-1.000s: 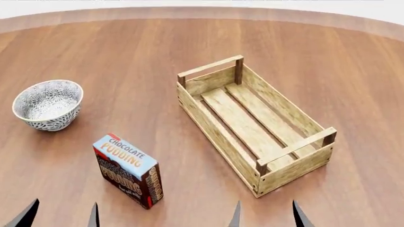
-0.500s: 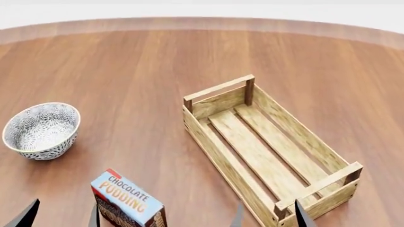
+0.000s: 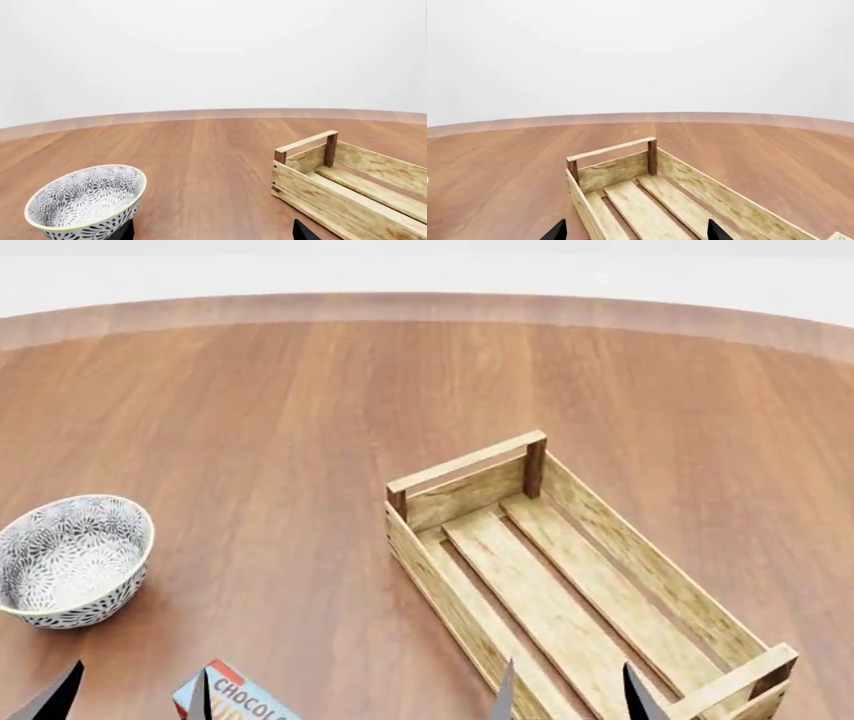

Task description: Pick up the chocolate pudding and put it in the tray.

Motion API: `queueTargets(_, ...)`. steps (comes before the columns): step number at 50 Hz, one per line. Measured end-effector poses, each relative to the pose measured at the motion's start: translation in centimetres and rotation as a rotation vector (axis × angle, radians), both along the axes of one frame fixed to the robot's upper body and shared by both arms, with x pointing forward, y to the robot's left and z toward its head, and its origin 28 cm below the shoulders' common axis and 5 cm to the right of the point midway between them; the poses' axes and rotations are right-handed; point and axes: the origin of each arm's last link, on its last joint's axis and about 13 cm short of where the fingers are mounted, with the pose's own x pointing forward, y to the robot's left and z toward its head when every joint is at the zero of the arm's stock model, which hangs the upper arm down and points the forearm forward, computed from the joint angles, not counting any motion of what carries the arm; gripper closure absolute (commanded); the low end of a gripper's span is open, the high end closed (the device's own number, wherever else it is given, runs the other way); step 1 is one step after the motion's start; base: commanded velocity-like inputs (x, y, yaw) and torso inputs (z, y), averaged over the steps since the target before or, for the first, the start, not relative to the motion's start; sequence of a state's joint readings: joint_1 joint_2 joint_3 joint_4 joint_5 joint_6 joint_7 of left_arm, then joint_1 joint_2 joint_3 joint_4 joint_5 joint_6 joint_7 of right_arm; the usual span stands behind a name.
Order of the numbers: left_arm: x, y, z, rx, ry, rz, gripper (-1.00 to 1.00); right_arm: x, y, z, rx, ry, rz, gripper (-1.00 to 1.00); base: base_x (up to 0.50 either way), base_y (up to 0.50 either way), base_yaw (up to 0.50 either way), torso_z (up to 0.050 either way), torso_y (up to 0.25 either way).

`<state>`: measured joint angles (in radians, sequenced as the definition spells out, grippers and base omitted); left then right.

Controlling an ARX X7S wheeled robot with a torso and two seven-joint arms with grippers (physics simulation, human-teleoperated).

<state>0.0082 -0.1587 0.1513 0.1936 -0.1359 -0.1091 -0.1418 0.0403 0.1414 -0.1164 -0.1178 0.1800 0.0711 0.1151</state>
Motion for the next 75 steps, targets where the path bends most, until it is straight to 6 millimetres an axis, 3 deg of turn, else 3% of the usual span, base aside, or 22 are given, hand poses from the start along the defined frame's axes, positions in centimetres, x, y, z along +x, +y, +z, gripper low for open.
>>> queueTargets(44,-0.1,-0.2,0.0,0.001,0.001,0.0,-1.0,-6.3,-1.4,-4.6,0.038,0.096,0.395,-1.0,0.0,0.0,0.0,0.0,0.0)
queueTargets(61,-0.2,-0.3,0.1,-0.004,0.002,-0.002,-1.0,-6.3,-0.2,-5.7,0.043,0.151,0.495,-1.0,0.0,0.0,0.0,0.0,0.0)
queueTargets(75,-0.2,-0.4,0.1,-0.004,0.002,-0.005,-1.0,-5.1,1.1,-5.8,0.013,0.176,0.552,-1.0,0.0,0.0,0.0,0.0,0.0)
